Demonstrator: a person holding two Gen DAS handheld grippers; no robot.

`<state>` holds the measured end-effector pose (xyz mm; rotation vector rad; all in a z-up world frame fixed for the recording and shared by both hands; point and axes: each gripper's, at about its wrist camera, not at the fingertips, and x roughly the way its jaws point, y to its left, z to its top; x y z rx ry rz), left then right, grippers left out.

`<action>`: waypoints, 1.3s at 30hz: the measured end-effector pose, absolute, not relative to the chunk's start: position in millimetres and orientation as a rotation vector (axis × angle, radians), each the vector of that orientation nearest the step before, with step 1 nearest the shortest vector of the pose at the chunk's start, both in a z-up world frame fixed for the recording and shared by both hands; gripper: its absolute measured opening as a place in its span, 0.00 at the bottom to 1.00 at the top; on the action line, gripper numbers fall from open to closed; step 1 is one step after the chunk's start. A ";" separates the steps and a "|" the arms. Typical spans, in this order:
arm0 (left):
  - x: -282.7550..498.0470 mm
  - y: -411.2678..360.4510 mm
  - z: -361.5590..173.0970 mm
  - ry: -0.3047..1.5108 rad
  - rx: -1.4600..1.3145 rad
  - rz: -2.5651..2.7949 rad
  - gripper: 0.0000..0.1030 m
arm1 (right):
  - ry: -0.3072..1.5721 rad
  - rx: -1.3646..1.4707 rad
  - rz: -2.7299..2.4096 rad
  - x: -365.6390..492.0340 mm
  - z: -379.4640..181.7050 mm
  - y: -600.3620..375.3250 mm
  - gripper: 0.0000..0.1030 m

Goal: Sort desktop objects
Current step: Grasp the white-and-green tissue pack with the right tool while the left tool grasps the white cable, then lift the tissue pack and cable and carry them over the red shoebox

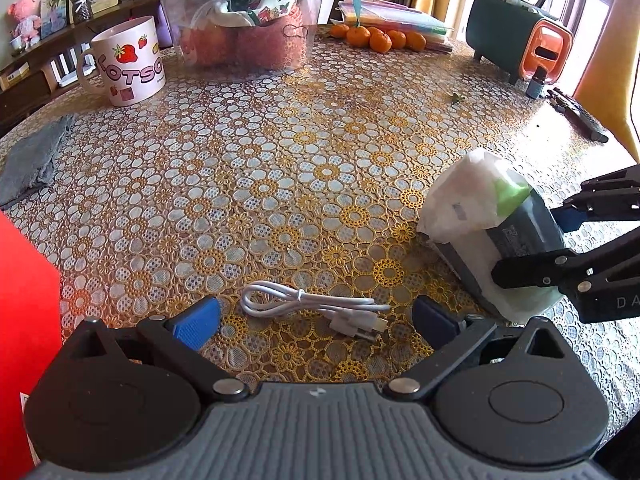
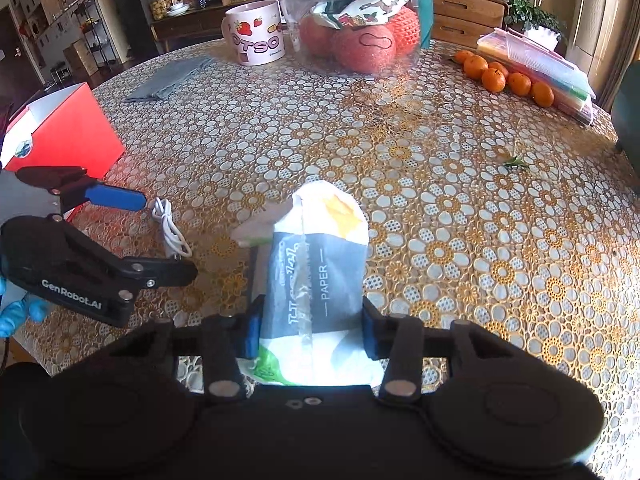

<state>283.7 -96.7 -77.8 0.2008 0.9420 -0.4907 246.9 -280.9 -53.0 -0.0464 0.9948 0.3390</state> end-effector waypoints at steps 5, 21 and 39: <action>282.7 -98.7 -79.9 0.928 0.216 -0.495 0.99 | 0.990 -0.053 0.339 246.6 -53.8 -279.3 0.46; 272.6 -105.6 -72.0 0.909 0.222 -0.475 0.74 | 0.982 -0.032 0.325 242.8 -51.7 -279.5 0.45; 219.2 -84.0 -29.7 0.913 0.181 -0.502 0.74 | 0.971 -0.014 0.386 200.4 -19.7 -260.7 0.44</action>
